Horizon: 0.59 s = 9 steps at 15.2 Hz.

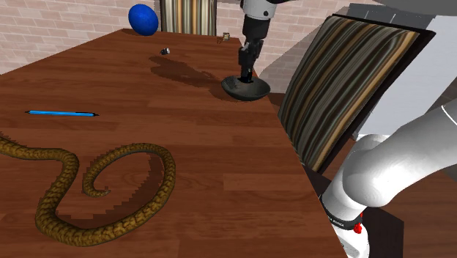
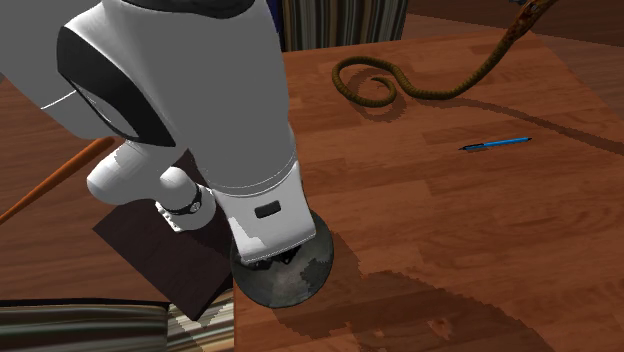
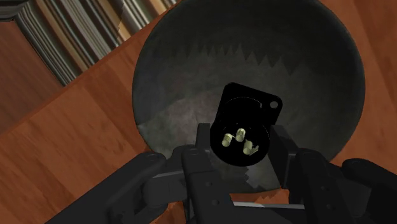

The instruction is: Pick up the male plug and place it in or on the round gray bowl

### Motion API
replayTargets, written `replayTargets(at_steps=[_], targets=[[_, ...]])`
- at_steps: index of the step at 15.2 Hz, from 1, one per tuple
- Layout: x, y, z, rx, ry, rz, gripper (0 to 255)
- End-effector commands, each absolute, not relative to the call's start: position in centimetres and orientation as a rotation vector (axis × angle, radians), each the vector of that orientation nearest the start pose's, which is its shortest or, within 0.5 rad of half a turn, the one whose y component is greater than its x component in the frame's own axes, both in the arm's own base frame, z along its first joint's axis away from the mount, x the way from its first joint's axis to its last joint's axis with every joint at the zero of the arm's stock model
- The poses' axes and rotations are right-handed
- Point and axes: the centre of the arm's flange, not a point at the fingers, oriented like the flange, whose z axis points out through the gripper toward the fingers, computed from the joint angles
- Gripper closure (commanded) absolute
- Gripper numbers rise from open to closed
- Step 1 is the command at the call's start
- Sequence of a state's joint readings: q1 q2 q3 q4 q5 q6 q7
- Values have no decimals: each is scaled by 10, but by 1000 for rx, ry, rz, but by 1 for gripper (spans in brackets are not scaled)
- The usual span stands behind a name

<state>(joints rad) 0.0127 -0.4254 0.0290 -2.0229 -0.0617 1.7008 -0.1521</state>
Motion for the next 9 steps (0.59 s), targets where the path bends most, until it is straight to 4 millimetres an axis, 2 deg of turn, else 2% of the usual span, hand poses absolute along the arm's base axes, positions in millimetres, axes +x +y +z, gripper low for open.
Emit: replayTargets(at_steps=[1,3,9], targets=[[430,14,620,-3201,-316,-160,255],[430,14,609,-3201,-316,-160,255],[430,14,609,-3201,-316,-160,255]])
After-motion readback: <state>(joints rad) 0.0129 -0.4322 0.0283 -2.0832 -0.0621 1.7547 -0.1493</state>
